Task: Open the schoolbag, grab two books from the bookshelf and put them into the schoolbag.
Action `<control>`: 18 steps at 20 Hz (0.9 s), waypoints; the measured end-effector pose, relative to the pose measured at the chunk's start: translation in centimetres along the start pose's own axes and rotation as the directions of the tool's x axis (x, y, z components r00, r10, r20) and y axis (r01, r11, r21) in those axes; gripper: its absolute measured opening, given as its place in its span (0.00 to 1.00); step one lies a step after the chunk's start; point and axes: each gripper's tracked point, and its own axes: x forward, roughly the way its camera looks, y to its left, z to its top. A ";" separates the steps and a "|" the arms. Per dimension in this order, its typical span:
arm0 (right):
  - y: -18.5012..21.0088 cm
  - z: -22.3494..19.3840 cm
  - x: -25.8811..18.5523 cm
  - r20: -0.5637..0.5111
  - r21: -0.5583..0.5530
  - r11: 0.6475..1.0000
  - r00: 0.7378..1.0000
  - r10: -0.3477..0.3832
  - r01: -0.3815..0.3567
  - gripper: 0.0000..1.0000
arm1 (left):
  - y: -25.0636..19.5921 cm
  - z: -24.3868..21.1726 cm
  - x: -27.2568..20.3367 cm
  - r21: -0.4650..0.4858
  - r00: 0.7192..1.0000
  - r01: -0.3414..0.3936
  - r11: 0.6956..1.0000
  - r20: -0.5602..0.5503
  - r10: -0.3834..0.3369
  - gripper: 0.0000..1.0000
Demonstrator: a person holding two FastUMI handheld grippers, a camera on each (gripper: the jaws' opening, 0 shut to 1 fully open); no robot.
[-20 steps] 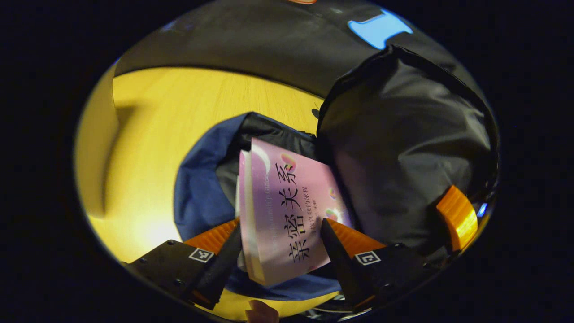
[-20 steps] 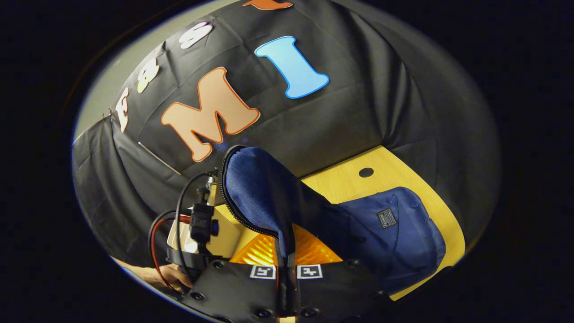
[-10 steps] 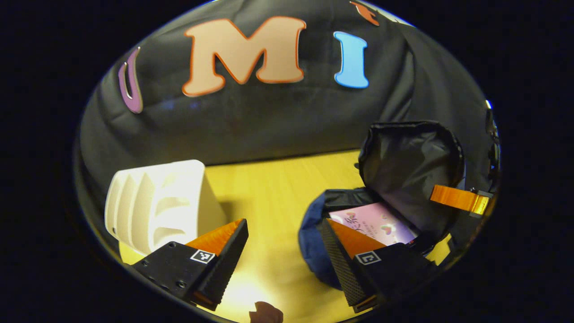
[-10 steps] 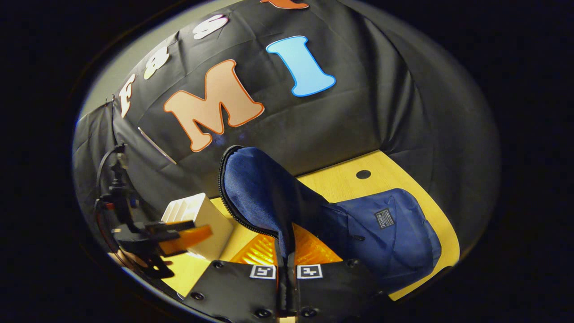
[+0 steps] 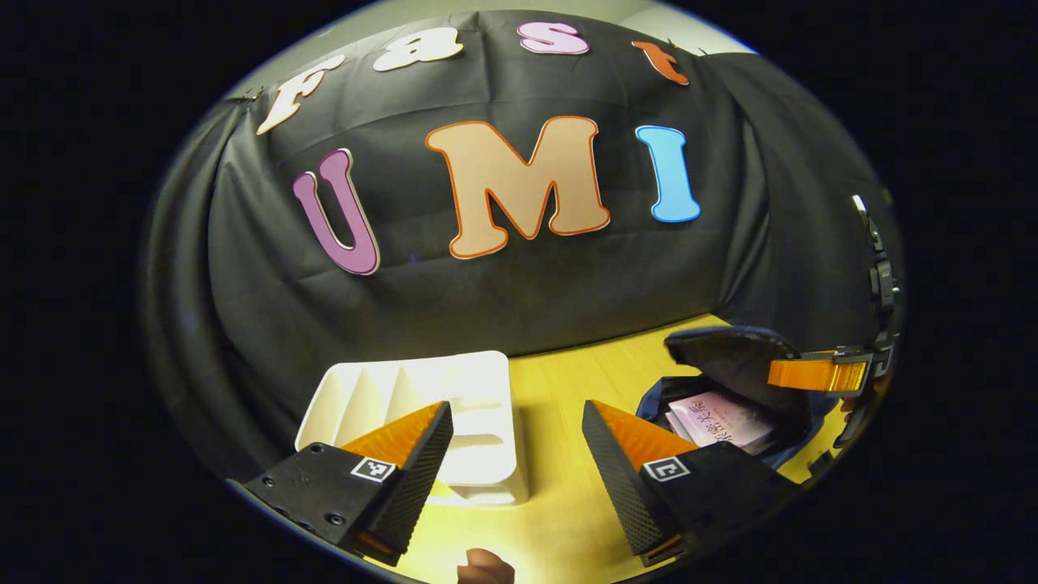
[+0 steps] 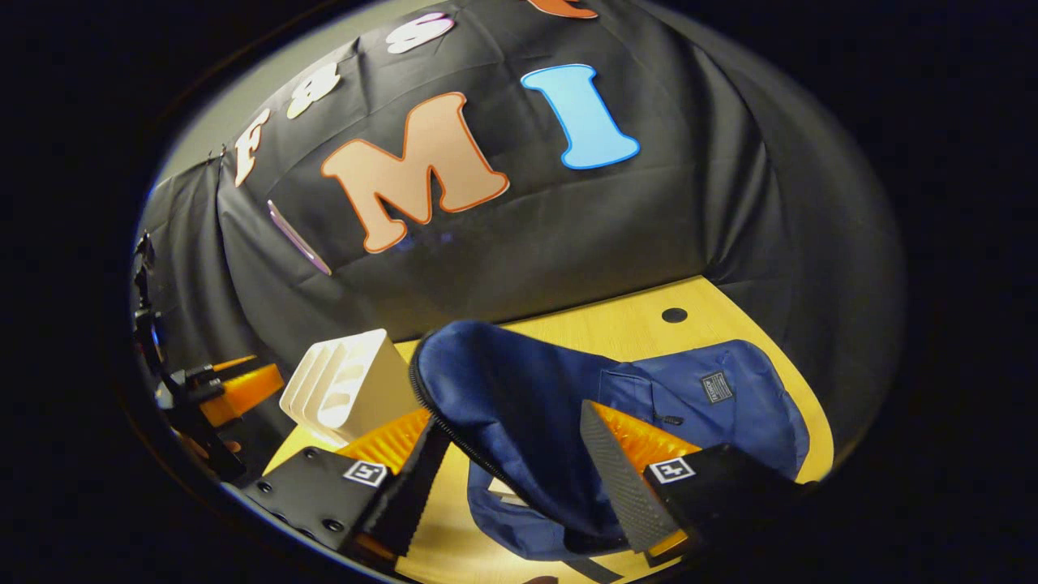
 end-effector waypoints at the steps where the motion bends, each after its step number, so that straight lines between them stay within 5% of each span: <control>1: 0.4 -0.2 -0.4 0.004 -0.009 1.000 1.000 -0.011 0.011 0.99 | 0.1 -0.2 0.0 -0.012 1.000 -0.004 1.000 0.000 0.004 0.94; 18: 4.8 5.0 -7.8 0.186 -0.106 0.990 0.980 -0.070 0.091 1.00 | 1.7 1.8 -5.2 -0.027 0.997 0.013 1.000 0.077 -0.011 0.97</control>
